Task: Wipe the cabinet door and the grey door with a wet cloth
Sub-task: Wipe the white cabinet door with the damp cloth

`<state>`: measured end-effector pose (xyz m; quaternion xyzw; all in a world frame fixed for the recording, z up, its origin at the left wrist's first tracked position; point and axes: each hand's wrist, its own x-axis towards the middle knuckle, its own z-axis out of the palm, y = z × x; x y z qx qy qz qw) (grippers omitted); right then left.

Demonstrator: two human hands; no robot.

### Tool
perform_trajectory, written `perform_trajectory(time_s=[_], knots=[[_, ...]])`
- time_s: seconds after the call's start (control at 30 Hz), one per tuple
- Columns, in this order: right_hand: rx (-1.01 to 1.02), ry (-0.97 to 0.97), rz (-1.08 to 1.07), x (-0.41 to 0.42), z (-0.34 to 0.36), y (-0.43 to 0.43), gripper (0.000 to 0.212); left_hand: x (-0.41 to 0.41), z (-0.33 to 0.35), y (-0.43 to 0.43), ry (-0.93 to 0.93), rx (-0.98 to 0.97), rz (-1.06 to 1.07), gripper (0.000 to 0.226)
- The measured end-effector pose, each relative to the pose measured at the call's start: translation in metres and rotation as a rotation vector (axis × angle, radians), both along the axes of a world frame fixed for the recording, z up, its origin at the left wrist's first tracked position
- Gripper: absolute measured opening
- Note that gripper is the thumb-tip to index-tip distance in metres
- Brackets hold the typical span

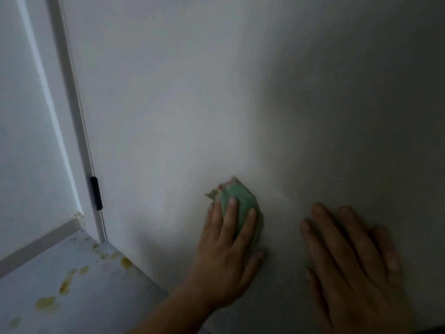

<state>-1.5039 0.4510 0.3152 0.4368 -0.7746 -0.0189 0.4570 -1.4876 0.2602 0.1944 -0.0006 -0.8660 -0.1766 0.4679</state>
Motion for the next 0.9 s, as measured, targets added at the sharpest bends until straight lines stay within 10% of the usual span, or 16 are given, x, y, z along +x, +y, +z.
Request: perform_trajectory(time_s=[0.17,0.4,0.6,0.77,0.9], knots=[[-0.081,-0.073,0.061,-0.003,0.009,0.004,0.060,-0.018,0.092,-0.014,0.104,0.074,0.066,0.069],[-0.273,-0.034,0.080,-0.006,0.037,0.013,0.060,-0.006,0.102,0.029,0.037,-0.428,-0.093,0.063],[-0.240,-0.031,0.025,-0.004,0.038,0.011,0.063,-0.017,0.147,-0.018,0.125,-0.117,0.081,0.068],[-0.166,-0.035,-0.014,-0.001,0.037,0.011,0.057,0.002,0.066,0.030,-0.013,-0.405,-0.126,0.070],[0.034,-0.013,-0.052,-0.003,0.025,0.003,0.057,0.002,0.012,0.015,-0.018,-0.184,0.026,0.066]])
